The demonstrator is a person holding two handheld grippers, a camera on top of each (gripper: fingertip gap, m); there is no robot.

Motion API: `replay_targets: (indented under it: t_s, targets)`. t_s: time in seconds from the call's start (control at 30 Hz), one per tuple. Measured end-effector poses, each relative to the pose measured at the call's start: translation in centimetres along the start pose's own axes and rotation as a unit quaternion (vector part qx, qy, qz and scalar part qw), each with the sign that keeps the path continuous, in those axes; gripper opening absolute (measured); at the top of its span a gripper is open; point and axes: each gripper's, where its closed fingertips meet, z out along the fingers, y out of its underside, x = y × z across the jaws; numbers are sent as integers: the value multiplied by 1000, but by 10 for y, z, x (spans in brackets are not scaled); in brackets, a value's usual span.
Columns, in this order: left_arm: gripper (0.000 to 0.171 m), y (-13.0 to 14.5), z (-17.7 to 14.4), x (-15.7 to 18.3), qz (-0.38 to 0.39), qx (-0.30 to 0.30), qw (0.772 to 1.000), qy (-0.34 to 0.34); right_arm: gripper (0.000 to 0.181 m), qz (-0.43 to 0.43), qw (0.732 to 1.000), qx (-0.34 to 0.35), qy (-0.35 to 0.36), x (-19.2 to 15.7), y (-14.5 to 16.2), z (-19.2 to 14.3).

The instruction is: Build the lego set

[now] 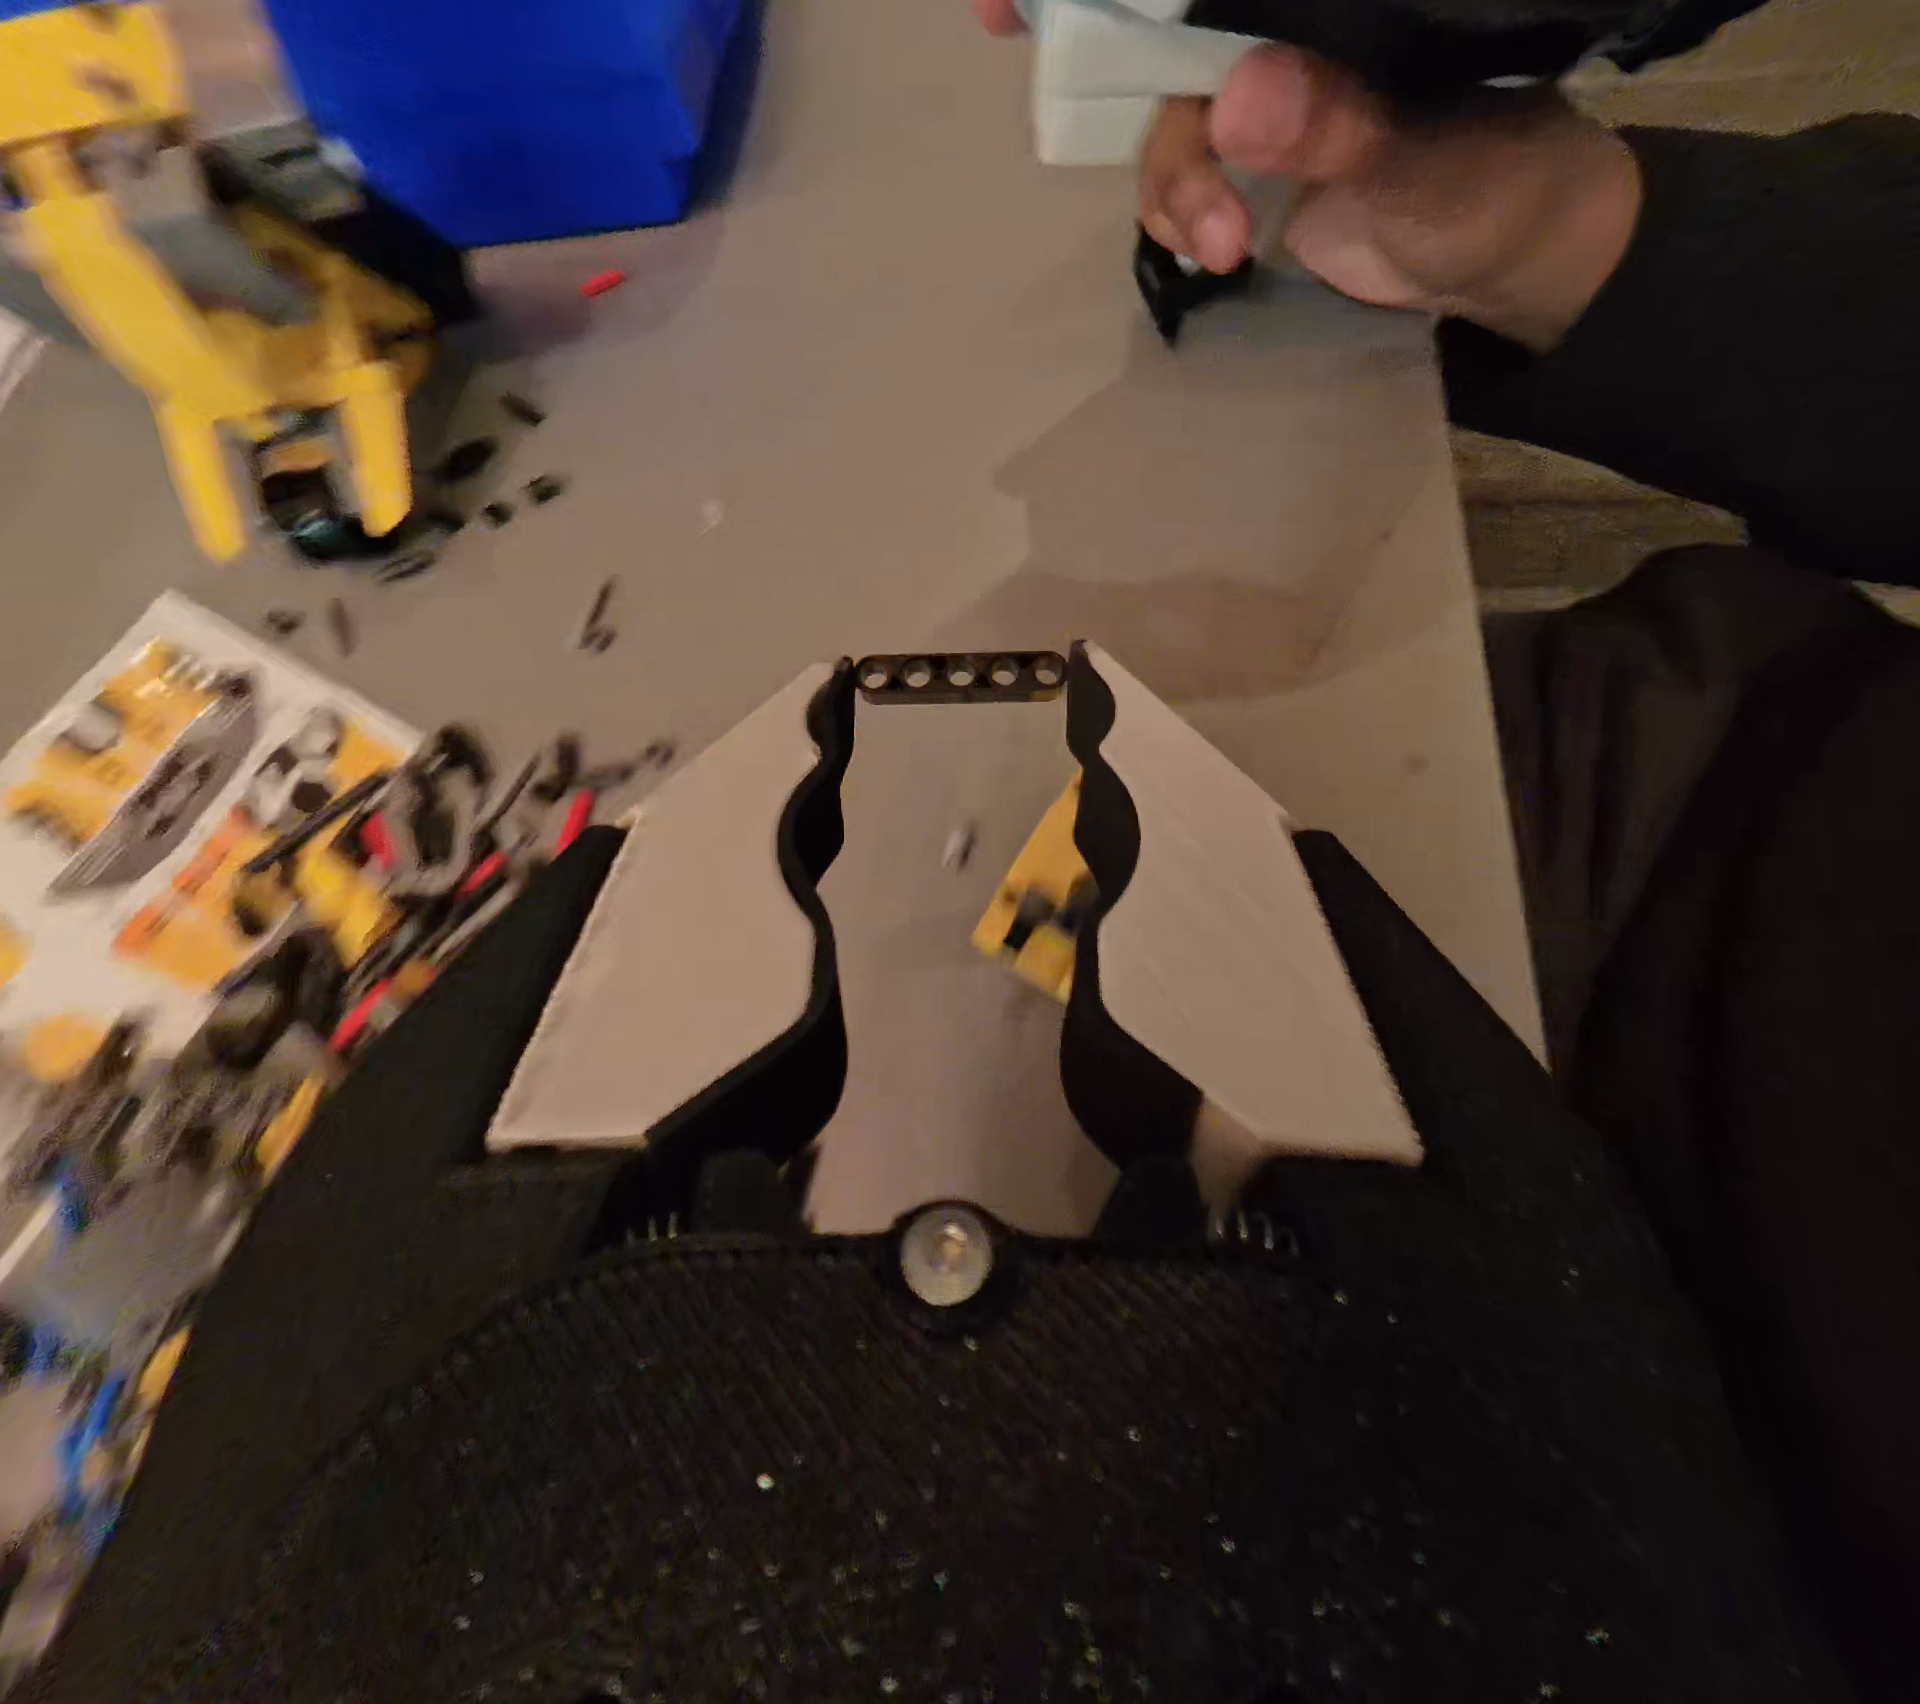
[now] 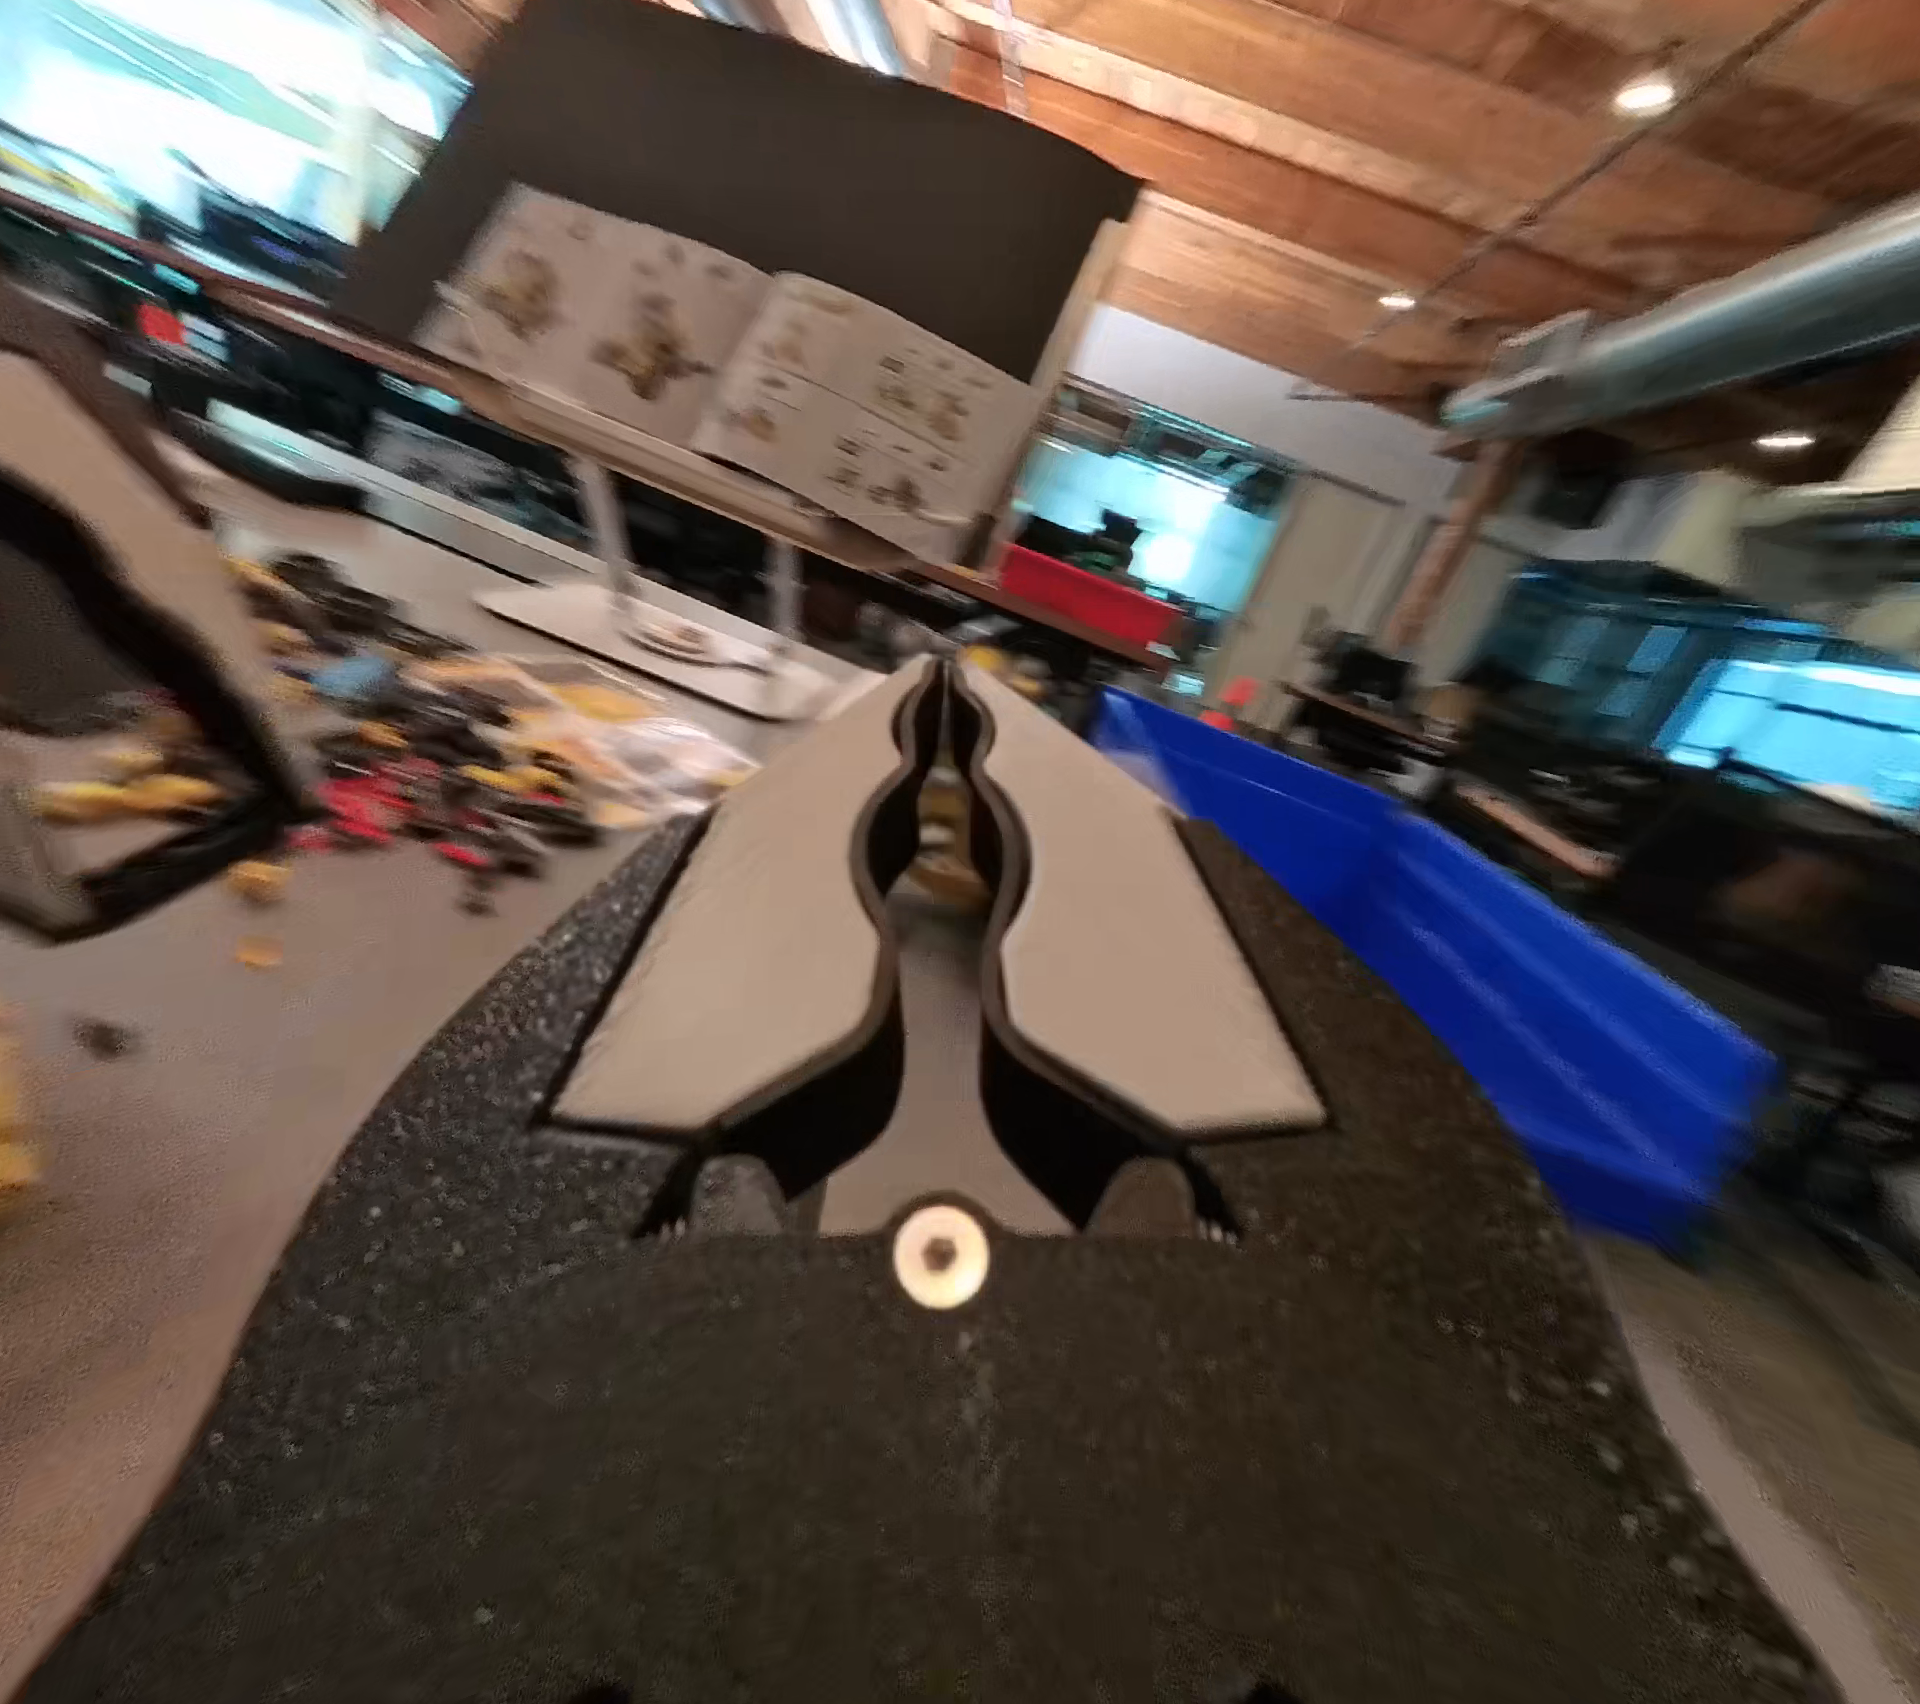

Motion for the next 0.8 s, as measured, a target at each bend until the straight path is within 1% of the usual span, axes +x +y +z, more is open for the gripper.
replay_targets:
  t_s: [0.03, 0.07, 0.1, 0.17, 0.23, 0.3, 0.37, 0.4, 0.43, 0.53, 0.6, 0.7, 0.77, 0.8]
  targets:
    - [40, -7, 13, 8, 4, -7, 1000, 19, 0, -23, 999, -13, 29, 20, 6, -6]
    - [40, -11, 26, 16, 5, -18, 999, 36, 0, -27, 998, -27, 48, 39, 12, -13]
    - [40, -13, 39, 23, 8, -32, 998, 48, 0, -15, 997, -42, 62, 55, 20, -20]
    - [40, -13, 63, 34, 20, -64, 996, 61, 5, 48, 994, -59, 81, 82, 33, -34]
    - [41, -9, 83, 44, 36, -99, 992, 69, 7, 119, 989, -32, 79, 96, 31, -43]
    - [40, -4, 96, 56, 50, -129, 987, 85, 8, 169, 982, -21, 80, 106, 34, -47]
    - [41, -1, 103, 63, 58, -145, 984, 92, 9, 193, 978, -21, 78, 110, 37, -48]
    - [40, -4, 104, 64, 55, -141, 984, 93, 9, 196, 977, -21, 77, 111, 37, -48]
    - [41, -4, 104, 65, 51, -143, 984, 99, 10, 194, 978, -21, 77, 110, 37, -48]
    - [59, -1, 102, 63, 44, -153, 983, 95, 10, 178, 981, -14, 80, 107, 34, -48]
    - [65, -3, 94, 60, 43, -144, 985, 83, 10, 167, 983, -10, 82, 106, 32, -48]
    - [65, -8, 65, 53, 20, -109, 992, 62, 9, 164, 983, -8, 87, 106, 32, -49]
    - [63, -5, 35, 37, -7, -85, 996, 26, 9, 167, 982, -6, 89, 108, 31, -49]
    - [62, 1, 17, 26, -22, -78, 997, 3, 9, 168, 982, -5, 88, 108, 31, -50]
